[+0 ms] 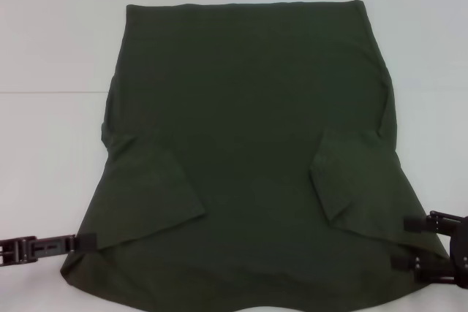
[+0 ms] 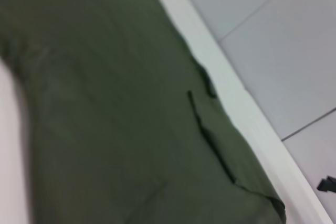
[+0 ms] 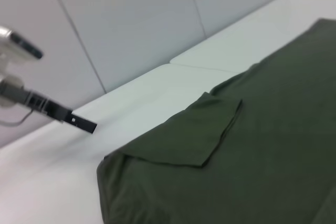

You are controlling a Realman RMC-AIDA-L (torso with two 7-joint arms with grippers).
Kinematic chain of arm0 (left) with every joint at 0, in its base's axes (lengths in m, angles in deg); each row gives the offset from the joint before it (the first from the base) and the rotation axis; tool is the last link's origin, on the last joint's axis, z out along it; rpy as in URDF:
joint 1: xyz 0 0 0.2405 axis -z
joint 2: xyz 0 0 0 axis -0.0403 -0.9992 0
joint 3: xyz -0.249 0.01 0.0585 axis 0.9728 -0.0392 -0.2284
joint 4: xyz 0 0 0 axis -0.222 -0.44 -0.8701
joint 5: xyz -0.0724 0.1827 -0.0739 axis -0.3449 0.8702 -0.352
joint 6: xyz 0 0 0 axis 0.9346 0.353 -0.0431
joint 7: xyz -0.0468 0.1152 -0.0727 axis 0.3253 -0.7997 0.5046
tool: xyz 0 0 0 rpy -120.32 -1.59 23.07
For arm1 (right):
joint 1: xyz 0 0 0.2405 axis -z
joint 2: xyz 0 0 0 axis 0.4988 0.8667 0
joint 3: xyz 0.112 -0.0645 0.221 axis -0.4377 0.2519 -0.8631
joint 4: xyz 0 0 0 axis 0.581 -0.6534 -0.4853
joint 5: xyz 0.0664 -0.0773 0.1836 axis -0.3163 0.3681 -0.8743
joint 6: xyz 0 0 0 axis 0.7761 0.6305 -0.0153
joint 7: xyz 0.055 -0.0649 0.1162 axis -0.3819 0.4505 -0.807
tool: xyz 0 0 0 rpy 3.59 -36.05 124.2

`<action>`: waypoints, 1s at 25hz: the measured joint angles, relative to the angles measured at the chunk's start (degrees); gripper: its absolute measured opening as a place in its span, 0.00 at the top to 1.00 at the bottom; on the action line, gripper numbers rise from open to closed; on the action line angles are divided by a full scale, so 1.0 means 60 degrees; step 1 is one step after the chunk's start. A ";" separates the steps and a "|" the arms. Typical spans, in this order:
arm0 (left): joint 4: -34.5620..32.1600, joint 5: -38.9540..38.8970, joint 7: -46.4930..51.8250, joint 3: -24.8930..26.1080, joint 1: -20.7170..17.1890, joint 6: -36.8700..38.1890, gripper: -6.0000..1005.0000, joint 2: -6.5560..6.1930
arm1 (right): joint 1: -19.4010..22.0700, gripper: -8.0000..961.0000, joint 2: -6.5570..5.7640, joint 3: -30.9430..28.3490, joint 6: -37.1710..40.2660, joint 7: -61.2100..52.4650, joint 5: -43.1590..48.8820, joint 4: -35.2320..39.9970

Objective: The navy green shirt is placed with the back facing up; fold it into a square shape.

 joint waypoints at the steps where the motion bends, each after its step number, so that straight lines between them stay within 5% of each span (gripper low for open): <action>1: -0.0008 0.0057 0.0200 0.0001 0.0008 0.0013 0.12 -0.0037 | 0.0064 0.07 0.0074 -0.0048 -0.0009 0.0276 0.0000 0.0014; 8: -0.0060 0.1675 0.3261 0.0051 0.0418 -0.0093 0.12 -0.0430 | 0.0331 0.07 0.0235 -0.0105 -0.0010 0.1728 0.0007 0.0008; 25: -0.0062 0.2657 0.4789 -0.0178 0.0908 -0.1158 0.13 -0.0477 | 0.0292 0.07 0.0406 0.0008 0.0003 0.3479 0.0113 0.0012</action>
